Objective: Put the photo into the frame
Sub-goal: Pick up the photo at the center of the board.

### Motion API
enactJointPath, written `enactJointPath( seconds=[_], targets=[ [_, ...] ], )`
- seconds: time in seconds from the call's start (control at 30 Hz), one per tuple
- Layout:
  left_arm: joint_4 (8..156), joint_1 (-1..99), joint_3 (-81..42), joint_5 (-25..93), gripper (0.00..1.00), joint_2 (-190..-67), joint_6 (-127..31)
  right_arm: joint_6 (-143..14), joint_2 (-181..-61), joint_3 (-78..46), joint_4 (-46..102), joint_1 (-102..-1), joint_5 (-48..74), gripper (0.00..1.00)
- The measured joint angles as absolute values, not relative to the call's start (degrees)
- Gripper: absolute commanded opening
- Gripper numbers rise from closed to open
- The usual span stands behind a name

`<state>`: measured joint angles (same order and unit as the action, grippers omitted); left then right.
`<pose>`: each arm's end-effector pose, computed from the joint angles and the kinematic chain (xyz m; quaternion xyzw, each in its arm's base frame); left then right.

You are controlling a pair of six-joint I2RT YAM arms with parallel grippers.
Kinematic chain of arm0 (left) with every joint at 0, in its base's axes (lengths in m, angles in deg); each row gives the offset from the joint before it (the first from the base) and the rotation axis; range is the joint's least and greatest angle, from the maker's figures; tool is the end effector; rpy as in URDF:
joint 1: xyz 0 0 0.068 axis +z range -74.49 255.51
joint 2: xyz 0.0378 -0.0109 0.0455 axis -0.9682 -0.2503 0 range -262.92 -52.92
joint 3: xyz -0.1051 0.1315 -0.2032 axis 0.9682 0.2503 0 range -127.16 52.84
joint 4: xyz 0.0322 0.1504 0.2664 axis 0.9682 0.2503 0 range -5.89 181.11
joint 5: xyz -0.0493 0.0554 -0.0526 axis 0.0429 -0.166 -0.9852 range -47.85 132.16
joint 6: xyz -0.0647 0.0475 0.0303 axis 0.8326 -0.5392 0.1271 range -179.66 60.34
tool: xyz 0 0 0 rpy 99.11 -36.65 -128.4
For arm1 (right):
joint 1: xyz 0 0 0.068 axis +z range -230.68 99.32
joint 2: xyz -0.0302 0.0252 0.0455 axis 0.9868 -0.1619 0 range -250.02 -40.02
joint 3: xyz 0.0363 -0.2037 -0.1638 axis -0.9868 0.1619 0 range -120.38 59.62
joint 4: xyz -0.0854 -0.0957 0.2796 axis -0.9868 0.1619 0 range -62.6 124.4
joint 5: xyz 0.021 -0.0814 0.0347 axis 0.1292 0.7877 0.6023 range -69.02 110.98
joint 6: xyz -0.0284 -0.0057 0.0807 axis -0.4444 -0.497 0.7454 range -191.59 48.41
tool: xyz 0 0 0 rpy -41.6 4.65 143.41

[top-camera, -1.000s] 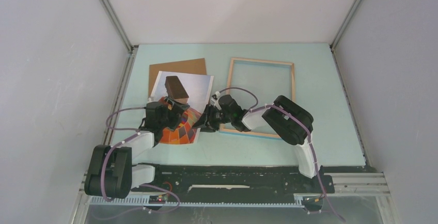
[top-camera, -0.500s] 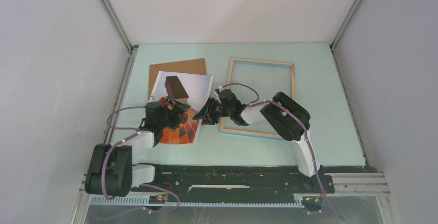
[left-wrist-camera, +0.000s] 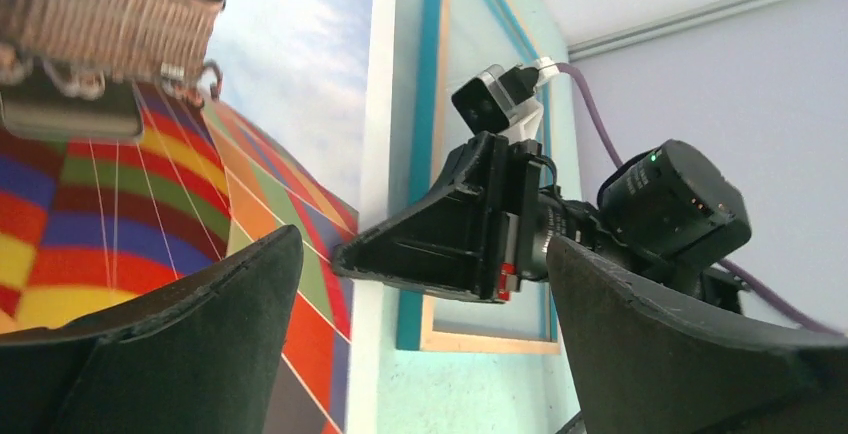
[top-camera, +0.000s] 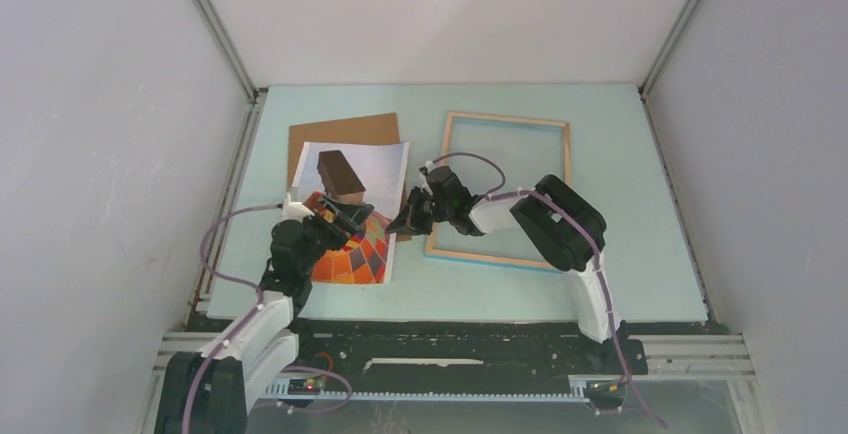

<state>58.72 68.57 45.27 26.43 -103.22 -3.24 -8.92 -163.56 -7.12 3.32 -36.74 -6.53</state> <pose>0.2496 -0.0510 0.1105 -0.2605 0.7587 -0.4019 0.4416 0.3289 0.3655 0.0366 0.0263 0.8597 0.4980 0.1108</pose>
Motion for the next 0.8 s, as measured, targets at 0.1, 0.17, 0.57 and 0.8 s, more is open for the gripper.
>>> enactJointPath(
  seconds=[0.1,0.17,0.57,0.8],
  targets=[
    [56.0,67.6,45.3,26.5,1.0,-101.4,-4.2,-13.2,-159.0,-7.1,8.8,-37.9,-8.3,0.0],
    [55.9,67.4,45.8,26.6,1.0,-100.7,-4.6,-16.3,-154.0,-6.6,13.3,-39.0,-9.8,0.0],
    [55.9,64.5,46.9,28.0,1.0,-97.8,-5.3,-35.7,-109.6,-2.2,53.5,-67.6,-22.5,0.0],
    [55.9,64.4,46.9,28.5,1.0,-98.0,-5.3,-48.7,-99.6,-12.4,84.4,-84.6,-10.2,0.0]
  ],
)
